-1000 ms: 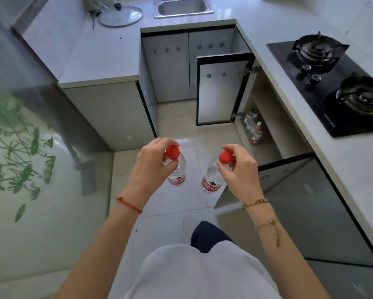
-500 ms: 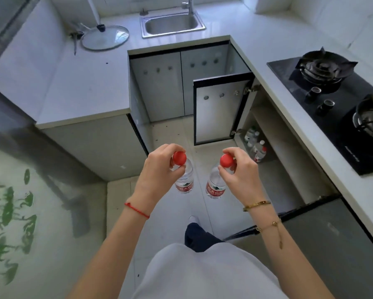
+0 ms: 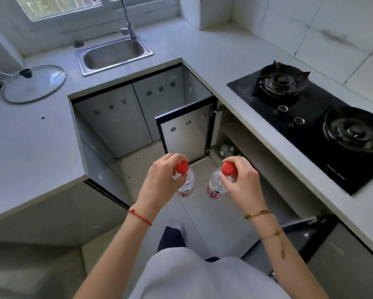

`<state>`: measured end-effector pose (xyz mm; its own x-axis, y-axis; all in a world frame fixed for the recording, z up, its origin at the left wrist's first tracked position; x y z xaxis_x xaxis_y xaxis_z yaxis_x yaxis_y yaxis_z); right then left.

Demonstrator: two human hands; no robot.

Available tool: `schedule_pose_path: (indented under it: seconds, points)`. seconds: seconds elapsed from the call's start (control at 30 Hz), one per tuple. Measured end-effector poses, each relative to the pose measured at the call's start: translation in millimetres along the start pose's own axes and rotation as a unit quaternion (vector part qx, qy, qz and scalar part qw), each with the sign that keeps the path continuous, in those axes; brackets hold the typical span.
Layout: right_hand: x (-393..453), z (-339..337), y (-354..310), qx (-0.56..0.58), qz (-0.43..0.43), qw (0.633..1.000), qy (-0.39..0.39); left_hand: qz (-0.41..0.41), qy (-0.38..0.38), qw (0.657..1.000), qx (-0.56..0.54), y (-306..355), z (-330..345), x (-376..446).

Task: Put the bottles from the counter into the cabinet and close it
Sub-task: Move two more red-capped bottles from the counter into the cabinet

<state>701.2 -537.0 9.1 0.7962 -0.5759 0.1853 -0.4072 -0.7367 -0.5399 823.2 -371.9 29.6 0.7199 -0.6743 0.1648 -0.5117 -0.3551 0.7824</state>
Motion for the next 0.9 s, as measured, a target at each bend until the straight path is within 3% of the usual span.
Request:
schedule_pose_path:
  seconds: [0.27, 0.57, 0.9]
  points:
    - [42, 2, 52, -0.031, 0.148, 0.987, 0.058, 0.082, -0.117, 0.989, -0.024, -10, 47, 110]
    - [51, 18, 119, -0.08, 0.317, 0.932, 0.158, 0.142, -0.271, 0.949, -0.072, -21, 135, 196]
    - [52, 63, 218, -0.081, 0.419, 0.894, 0.138, 0.137, -0.39, 0.908, -0.072, -55, 270, 226]
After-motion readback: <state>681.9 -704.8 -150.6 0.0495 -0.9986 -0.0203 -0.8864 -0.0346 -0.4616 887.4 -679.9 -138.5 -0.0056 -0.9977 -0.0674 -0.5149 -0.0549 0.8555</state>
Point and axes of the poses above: each hand's wrist, its own x-axis towards the middle knuckle, its own z-axis out of the palm, y = z × x, the point moved 9 cm from there along x, towards the middle knuckle, and after that the axes turned 14 degrees about -x, right-handed, at the moved point
